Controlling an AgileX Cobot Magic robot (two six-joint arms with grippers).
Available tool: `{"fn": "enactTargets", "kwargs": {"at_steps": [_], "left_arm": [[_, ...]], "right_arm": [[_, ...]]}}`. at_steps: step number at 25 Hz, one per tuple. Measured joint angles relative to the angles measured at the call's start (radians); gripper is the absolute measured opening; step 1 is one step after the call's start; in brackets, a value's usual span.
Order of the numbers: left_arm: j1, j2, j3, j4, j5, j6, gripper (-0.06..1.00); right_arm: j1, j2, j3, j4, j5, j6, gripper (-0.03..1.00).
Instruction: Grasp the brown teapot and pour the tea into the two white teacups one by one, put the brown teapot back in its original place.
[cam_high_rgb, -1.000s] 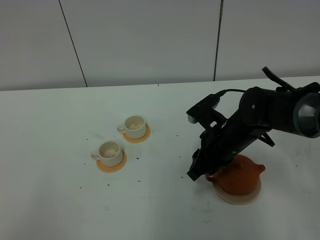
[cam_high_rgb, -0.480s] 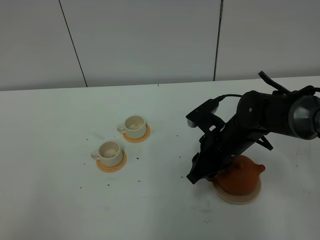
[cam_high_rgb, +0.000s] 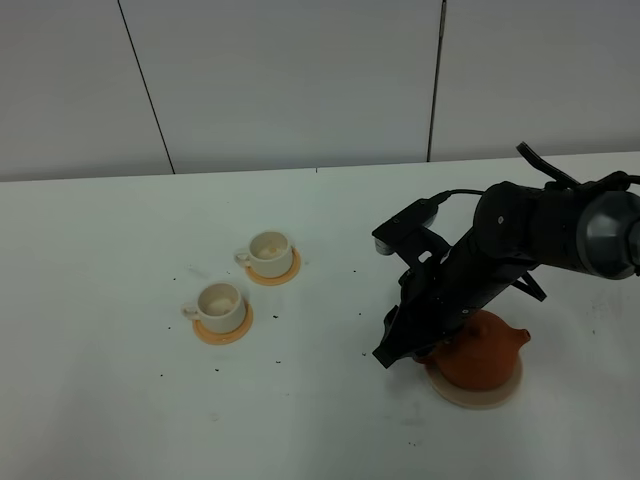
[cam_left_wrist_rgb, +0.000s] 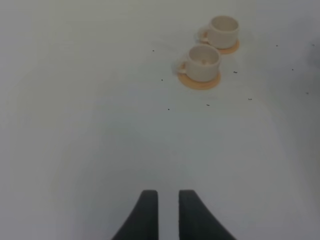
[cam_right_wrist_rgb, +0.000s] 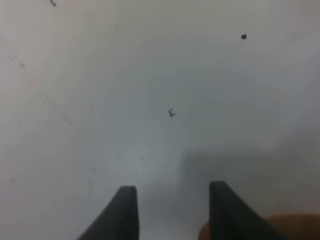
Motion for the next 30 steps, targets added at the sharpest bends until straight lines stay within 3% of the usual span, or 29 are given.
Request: {"fn": "enactTargets", "kwargs": {"at_steps": [30], "left_arm": [[0.0, 0.0, 0.0, 0.0, 0.0, 0.0, 0.22]], "right_arm": [[0.0, 0.0, -0.002, -0.033, 0.134, 0.125, 0.33]]}}
